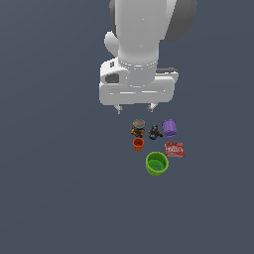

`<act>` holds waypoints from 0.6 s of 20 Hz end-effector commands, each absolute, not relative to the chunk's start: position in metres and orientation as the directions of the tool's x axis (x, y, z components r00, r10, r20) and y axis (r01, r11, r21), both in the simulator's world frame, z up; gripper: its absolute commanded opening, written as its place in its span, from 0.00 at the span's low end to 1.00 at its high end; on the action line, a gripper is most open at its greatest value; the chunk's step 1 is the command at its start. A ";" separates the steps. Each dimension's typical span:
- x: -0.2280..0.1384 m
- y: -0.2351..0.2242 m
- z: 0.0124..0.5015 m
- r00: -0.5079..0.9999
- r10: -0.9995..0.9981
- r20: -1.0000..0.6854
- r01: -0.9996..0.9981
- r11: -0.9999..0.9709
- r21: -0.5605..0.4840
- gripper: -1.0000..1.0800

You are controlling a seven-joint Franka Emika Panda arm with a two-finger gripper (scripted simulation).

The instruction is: Pick up a designated object from a clutter of objects.

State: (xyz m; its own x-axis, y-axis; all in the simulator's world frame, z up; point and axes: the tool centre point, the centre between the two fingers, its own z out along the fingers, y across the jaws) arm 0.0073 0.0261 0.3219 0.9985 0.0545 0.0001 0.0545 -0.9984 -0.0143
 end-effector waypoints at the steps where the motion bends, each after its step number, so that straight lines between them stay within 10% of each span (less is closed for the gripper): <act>1: 0.007 0.026 0.320 0.999 0.051 0.000 0.051 -0.999 -0.014 0.96; 12: 0.010 0.032 0.279 0.999 -0.050 -0.002 -0.050 -0.999 -0.012 0.96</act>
